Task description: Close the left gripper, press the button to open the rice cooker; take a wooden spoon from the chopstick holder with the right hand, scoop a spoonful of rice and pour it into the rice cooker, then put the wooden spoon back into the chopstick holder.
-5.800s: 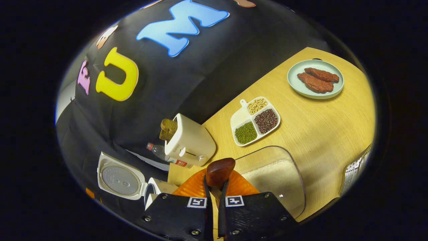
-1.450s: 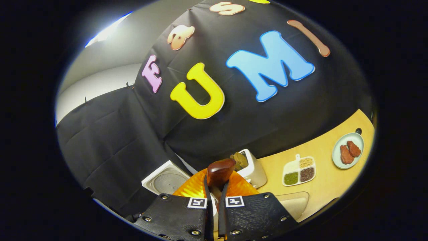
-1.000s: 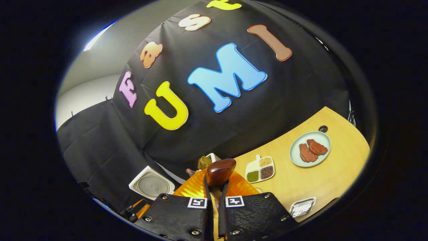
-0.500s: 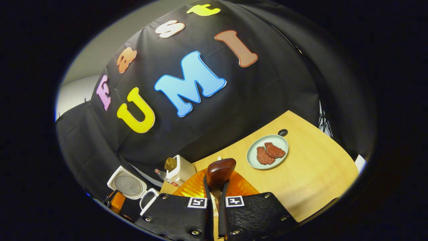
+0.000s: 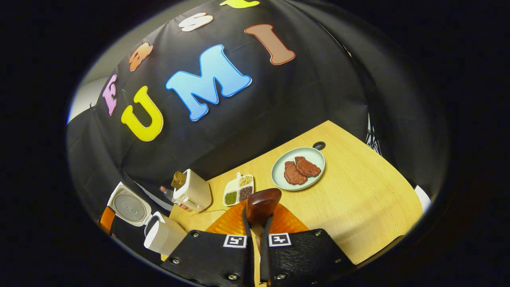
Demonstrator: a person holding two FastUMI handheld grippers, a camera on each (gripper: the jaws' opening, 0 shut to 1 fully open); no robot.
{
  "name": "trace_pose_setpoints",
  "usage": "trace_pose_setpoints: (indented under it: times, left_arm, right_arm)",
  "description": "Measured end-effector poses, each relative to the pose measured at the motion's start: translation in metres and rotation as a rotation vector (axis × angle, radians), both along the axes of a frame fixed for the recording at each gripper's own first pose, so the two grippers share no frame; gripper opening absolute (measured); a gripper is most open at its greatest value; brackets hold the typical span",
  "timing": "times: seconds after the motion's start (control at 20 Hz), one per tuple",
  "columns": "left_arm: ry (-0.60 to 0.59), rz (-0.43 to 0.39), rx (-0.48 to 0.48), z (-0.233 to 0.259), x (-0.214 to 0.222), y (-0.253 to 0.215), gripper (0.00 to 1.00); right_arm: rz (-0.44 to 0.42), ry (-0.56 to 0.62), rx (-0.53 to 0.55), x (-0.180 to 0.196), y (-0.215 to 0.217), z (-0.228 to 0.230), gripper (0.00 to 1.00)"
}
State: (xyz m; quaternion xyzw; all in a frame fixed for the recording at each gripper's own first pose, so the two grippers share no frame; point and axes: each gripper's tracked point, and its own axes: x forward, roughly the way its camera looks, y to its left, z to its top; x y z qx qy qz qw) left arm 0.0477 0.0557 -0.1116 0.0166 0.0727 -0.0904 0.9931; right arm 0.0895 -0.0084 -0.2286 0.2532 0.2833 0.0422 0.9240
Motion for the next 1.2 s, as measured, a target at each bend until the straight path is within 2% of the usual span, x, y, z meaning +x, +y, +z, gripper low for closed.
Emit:
trace_pose_setpoints:
  times: [0.5,0.65,0.7,0.85,0.9,1.0,1.2]
  left_arm:
    - [0.042,0.058,0.018,-0.009,-0.005,0.018,0.96]
    - [0.044,0.060,-0.011,-0.010,-0.005,0.019,0.96]
    - [0.045,0.064,-0.017,-0.010,-0.004,0.021,0.96]
    - [0.045,0.062,-0.022,-0.012,-0.001,0.021,0.95]
    - [0.048,0.059,-0.024,-0.014,0.000,0.020,0.95]
    - [0.044,0.075,-0.024,-0.016,0.001,0.024,0.95]
    - [0.010,0.132,-0.022,-0.007,0.008,0.039,0.96]
  right_arm:
    - [0.076,0.067,-0.140,0.003,0.020,-0.061,0.06]
    - [0.068,0.056,-0.199,0.004,0.017,-0.068,0.06]
    - [0.061,0.046,-0.235,0.002,0.012,-0.070,0.09]
    - [0.017,0.047,-0.382,-0.003,-0.015,-0.072,0.30]
    - [-0.016,0.040,-0.424,-0.006,-0.027,-0.066,0.62]
    - [-0.054,-0.048,-0.495,-0.008,-0.042,-0.033,0.99]
    - [-0.060,-0.267,-0.538,-0.009,-0.029,0.062,0.99]
